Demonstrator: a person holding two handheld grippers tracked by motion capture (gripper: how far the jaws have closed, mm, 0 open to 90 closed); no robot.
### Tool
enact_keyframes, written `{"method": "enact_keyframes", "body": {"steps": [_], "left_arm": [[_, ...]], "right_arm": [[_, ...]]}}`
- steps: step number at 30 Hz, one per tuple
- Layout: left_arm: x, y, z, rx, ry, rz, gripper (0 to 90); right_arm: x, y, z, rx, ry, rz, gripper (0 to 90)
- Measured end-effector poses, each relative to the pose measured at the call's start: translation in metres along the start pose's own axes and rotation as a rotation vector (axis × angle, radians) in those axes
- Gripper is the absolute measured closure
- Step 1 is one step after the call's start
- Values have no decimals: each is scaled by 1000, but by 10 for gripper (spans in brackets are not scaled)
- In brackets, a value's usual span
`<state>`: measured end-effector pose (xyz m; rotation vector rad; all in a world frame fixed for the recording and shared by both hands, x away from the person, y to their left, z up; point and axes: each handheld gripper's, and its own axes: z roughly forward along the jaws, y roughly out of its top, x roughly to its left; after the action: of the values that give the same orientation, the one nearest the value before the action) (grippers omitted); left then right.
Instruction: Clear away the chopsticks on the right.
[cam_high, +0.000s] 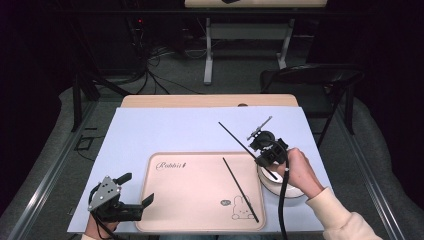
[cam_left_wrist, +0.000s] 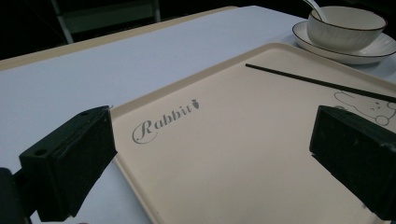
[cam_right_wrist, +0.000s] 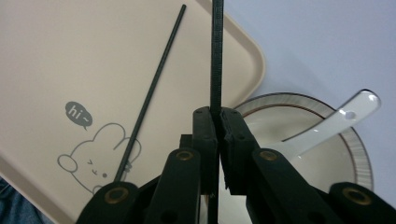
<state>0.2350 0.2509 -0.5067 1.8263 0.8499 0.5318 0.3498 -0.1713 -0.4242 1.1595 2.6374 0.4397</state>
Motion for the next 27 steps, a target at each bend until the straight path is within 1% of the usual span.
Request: {"method": "enact_keyframes", "body": {"steps": [2,3,4,5,7,8,9,10,11,12,13,15,16,17,19,20,21,22,23,24,26,27], "left_arm": [[-1,0,0,-1,1,-1,1],[-1,0,0,-1,3,0,1],[-1,0,0,-1,3,0,1],[0,0,0,-2,4,1,1],[-1,0,0,-2,4,1,1],[-1,0,0,-2,4,1,1],[-1,0,0,-2,4,3,1],[-1,0,0,-2,4,3,1],[-1,0,0,1,4,6,1],[-1,1,0,1,4,7,2],[-2,1,0,0,6,8,1],[-2,1,0,-2,8,7,2],[-2,1,0,-2,7,7,2],[-2,1,0,-2,7,7,2],[-3,1,0,-1,8,12,2],[-3,1,0,-2,7,15,2],[-3,1,1,-2,6,18,2],[-3,1,1,-2,6,18,2],[-3,1,1,-1,3,17,2],[-3,2,3,2,0,22,2],[-3,2,4,1,-1,21,2],[-3,3,5,4,-5,22,2]], "right_arm": [[5,0,4,1,-3,4,853],[7,-1,7,-11,18,8,854],[7,-1,7,-11,18,8,854],[11,-3,12,-21,16,18,854],[16,-5,18,-23,37,33,853],[16,-5,18,-23,37,33,853],[21,-8,24,-19,23,36,854],[24,-9,26,-8,41,43,853],[27,-11,28,-10,40,47,853],[28,-13,29,-17,28,48,854],[29,-14,29,-30,24,62,853],[31,-19,30,-56,52,96,853],[33,-20,31,-59,50,110,853],[35,-22,34,-64,48,115,853],[40,-23,40,-45,49,133,853],[40,-23,40,-45,49,133,853],[42,-27,45,-34,43,136,852],[42,-27,45,-34,43,136,852],[43,-30,49,-35,47,146,852],[45,-36,60,-12,49,172,852],[46,-40,70,0,45,186,852],[46,-41,75,13,46,203,851]]}}
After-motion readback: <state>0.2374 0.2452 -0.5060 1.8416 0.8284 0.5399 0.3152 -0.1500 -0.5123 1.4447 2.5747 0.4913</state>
